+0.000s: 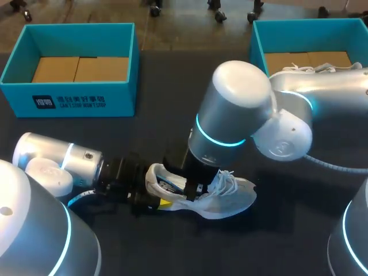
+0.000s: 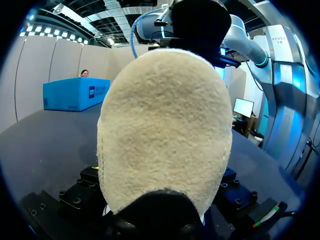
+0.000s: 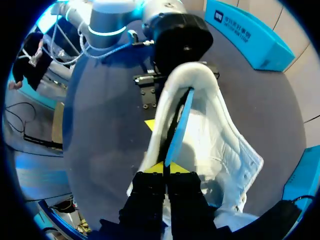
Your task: Take the shoe out of the shoebox, open the shoe tongue, remove and reinsert the insole, then place the shoe into the shoebox
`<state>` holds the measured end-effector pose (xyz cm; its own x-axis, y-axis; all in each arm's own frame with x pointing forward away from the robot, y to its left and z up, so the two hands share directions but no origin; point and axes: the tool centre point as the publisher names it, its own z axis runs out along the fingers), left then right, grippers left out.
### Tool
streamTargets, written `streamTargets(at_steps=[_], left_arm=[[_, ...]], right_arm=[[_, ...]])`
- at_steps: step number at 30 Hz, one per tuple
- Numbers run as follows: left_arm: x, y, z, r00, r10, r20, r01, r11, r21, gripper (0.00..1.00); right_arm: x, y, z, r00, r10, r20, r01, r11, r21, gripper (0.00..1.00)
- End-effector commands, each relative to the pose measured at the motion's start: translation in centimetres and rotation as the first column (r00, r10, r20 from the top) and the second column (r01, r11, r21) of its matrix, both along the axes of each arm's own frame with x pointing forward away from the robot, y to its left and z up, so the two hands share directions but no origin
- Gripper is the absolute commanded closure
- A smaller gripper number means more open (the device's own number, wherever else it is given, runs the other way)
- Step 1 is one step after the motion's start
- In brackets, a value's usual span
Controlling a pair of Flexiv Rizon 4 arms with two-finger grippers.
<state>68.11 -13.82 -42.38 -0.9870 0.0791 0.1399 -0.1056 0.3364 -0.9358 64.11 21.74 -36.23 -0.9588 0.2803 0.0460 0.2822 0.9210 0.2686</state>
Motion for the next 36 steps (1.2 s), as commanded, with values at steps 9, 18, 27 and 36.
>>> streamTargets(at_steps=[9, 18, 27, 36], left_arm=[[0.6, -0.4, -0.2, 1.000, 0.003, -0.002, -0.003, 1.000, 0.002, 1.00], [0.6, -0.4, -0.2, 1.000, 0.003, -0.002, -0.003, 1.000, 0.002, 1.00], [0.6, -0.4, -0.2, 1.000, 0.003, -0.002, -0.003, 1.000, 0.002, 1.00], [0.6, -0.4, -0.2, 1.000, 0.003, -0.002, -0.003, 1.000, 0.002, 1.00]], right_arm=[[0.9, -1.6, 1.1, 0.996, -0.047, 0.075, 0.037, 0.990, 0.133, 1.00], [1.8, -2.9, 1.4, 0.996, -0.066, 0.064, 0.054, 0.984, 0.172, 1.00], [2.5, -2.6, 1.8, 0.999, -0.031, 0.043, 0.023, 0.983, 0.184, 0.85], [2.7, -1.4, 3.4, 1.000, -0.020, -0.005, 0.021, 0.989, 0.144, 0.56]])
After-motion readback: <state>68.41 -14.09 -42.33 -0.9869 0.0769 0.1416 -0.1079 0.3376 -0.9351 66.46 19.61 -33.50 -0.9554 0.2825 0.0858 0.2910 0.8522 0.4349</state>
